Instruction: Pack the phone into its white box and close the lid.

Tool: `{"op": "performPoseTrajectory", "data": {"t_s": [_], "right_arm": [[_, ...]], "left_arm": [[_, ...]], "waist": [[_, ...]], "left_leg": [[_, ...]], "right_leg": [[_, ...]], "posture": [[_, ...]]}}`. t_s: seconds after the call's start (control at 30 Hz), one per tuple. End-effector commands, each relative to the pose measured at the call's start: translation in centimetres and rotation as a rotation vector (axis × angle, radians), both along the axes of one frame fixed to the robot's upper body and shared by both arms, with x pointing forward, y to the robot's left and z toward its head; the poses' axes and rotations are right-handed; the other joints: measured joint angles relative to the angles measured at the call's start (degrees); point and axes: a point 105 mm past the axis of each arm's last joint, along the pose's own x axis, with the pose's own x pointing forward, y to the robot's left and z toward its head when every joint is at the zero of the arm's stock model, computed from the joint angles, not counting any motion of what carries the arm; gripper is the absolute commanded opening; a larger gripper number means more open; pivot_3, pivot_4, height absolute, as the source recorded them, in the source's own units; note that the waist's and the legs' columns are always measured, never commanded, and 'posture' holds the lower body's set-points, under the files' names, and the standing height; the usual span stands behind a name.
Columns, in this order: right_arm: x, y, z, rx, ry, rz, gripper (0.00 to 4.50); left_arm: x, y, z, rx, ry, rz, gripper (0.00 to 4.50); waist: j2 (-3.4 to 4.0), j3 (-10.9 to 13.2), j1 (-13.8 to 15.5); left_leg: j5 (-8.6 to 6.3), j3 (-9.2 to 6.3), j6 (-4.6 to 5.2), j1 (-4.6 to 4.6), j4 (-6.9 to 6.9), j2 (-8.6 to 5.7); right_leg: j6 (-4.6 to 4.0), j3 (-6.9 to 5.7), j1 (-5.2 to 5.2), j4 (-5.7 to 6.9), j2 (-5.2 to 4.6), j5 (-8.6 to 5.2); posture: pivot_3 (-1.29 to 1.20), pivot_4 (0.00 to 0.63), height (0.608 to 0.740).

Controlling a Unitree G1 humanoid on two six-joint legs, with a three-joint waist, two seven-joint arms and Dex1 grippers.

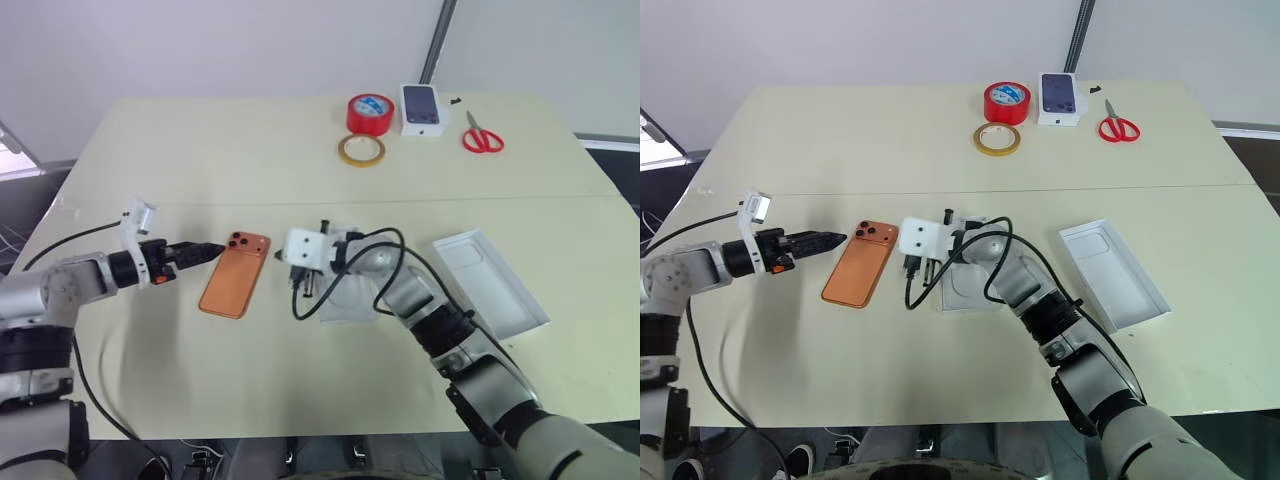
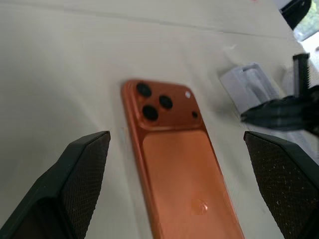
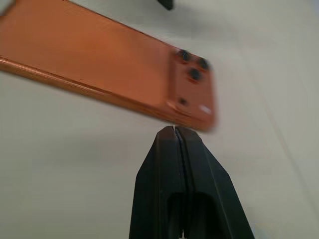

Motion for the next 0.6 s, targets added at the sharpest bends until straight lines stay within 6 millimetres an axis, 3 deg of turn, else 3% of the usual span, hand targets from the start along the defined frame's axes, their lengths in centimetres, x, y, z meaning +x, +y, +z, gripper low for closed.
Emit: {"op": "performPoseTrajectory", "data": {"t_s": [0.03, 0.13, 0.3, 0.6], "right_arm": [[-0.7, 1.0, -0.7, -0.094, 0.02, 0.031, 0.02], [-1.1, 1.1, -2.0, -0.194, -0.003, 0.068, 0.02], [-1.3, 2.1, -1.6, -0.174, 0.015, 0.07, 0.02], [-1.6, 3.8, -1.7, -0.184, 0.066, 0.062, 0.02]], "left_arm": [[-0.6, -0.5, -0.6, -0.009, 0.074, -0.063, 4.5], [-0.9, -0.7, -2.0, 0.0, 0.16, -0.083, 4.5], [-1.6, -1.3, -4.1, 0.043, 0.24, -0.125, 4.5], [-1.9, -2.8, -4.8, 0.022, 0.297, -0.16, 4.5]], "waist": [[0.0, 0.0, 0.0], [-0.1, -0.1, 0.1], [-0.05, -0.2, 0.0], [0.1, -0.3, -0.1]], "left_leg": [[0.01, 0.0, -0.01, -0.12, 0.03, -0.02], [0.03, -0.02, -0.05, -0.13, 0.04, -0.02], [0.04, -0.02, -0.07, -0.08, 0.04, -0.03], [0.04, -0.02, -0.06, 0.0, 0.04, -0.03]], "right_leg": [[0.0, 0.0, -0.14, 0.03, -0.01, 0.0], [0.0, 0.0, -0.18, 0.07, 0.0, 0.0], [0.0, 0.0, -0.14, 0.1, 0.0, 0.0], [-0.01, 0.01, -0.12, 0.24, -0.01, 0.0]], "posture": [[0.0, 0.15, 0.74], [0.0, 0.15, 0.74], [0.0, 0.15, 0.74], [0.0, 0.15, 0.74]]}}
